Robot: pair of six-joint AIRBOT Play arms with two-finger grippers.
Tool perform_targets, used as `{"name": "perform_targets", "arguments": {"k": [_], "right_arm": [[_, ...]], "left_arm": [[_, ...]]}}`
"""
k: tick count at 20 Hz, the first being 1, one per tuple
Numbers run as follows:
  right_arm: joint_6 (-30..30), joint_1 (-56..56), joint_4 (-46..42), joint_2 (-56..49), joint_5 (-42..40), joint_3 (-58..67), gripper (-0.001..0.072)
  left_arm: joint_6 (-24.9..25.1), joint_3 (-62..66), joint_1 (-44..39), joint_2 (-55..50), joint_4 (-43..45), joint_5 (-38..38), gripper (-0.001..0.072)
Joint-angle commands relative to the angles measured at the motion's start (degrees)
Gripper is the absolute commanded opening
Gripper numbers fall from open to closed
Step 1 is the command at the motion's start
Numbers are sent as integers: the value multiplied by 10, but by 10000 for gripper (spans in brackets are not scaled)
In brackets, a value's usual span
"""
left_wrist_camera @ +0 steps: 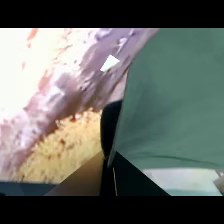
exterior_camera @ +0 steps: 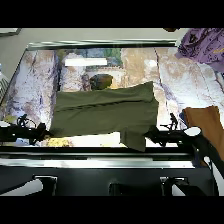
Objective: Fold the clothes and pants, and hang the long-sleeved shirts on hangers.
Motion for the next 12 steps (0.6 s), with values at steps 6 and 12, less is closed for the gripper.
{"name": "perform_targets", "arguments": {"k": [6, 12], "right_arm": [[142, 1, -159, 221, 160, 1, 25], [78, 1, -172, 204, 147, 63, 25]], "left_arm": [[-129, 23, -2, 222, 156, -89, 11], [-98, 23, -5, 233, 108, -3, 11]]}}
